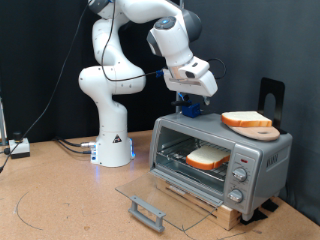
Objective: Make a piece of toast with the oven
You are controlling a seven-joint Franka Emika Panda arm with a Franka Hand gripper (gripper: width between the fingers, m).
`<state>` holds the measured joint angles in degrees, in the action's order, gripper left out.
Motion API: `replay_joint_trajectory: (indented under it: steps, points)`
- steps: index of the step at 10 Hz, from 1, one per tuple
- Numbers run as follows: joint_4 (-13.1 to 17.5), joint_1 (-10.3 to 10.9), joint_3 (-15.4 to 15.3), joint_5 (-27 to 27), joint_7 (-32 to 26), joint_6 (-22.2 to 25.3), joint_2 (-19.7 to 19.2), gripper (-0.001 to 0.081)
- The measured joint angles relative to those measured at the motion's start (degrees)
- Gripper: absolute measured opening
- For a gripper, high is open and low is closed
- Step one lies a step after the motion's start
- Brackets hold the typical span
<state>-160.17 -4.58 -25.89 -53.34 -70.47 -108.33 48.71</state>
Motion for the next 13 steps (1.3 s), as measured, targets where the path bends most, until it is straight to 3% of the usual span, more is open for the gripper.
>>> replay_joint_trajectory:
  steps: [3, 6, 9, 13]
  points:
    - [2.49, -0.40, 8.10, 2.03, -2.49, 6.02, 0.82, 0.0807]
    - [2.62, -0.96, 9.44, 2.88, -3.13, 5.93, 0.89, 0.0807]
    - [3.42, -4.72, 12.16, 5.29, -5.29, 5.47, -2.74, 0.0807]
    - [6.85, -9.21, 17.01, 12.06, -8.39, 6.96, -8.96, 0.0807]
